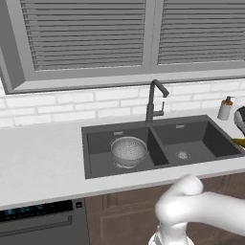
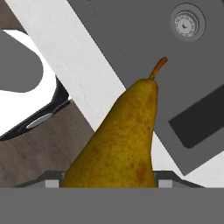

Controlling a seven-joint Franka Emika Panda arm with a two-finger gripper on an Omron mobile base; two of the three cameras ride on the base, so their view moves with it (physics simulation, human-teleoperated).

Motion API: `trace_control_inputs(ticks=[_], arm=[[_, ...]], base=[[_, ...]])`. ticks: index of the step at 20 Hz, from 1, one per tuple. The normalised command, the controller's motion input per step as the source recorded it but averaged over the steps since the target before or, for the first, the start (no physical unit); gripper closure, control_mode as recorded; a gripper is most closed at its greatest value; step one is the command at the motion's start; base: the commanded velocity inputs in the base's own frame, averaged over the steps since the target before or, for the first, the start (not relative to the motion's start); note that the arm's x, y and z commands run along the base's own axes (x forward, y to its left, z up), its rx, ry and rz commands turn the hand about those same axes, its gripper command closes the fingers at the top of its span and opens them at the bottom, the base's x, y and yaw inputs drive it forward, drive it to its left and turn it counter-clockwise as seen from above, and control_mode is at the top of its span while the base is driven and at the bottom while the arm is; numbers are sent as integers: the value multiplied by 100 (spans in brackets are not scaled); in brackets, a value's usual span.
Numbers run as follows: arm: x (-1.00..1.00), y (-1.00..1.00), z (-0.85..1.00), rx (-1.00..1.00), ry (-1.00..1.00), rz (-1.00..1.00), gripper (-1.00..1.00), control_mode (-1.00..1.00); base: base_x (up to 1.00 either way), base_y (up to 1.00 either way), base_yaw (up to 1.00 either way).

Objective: Put the colander in the sink, put the pear in the colander, and turn on the sink faucet and pour water over the colander.

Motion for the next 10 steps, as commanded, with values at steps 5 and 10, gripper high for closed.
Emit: trace_control_inputs(ticks=[5, 10], arm=[[-29, 95, 42, 0, -5, 1, 100, -100], [-14, 99, 31, -1, -3, 0, 100, -100]], base=[[0, 0, 0], [0, 0, 0]])
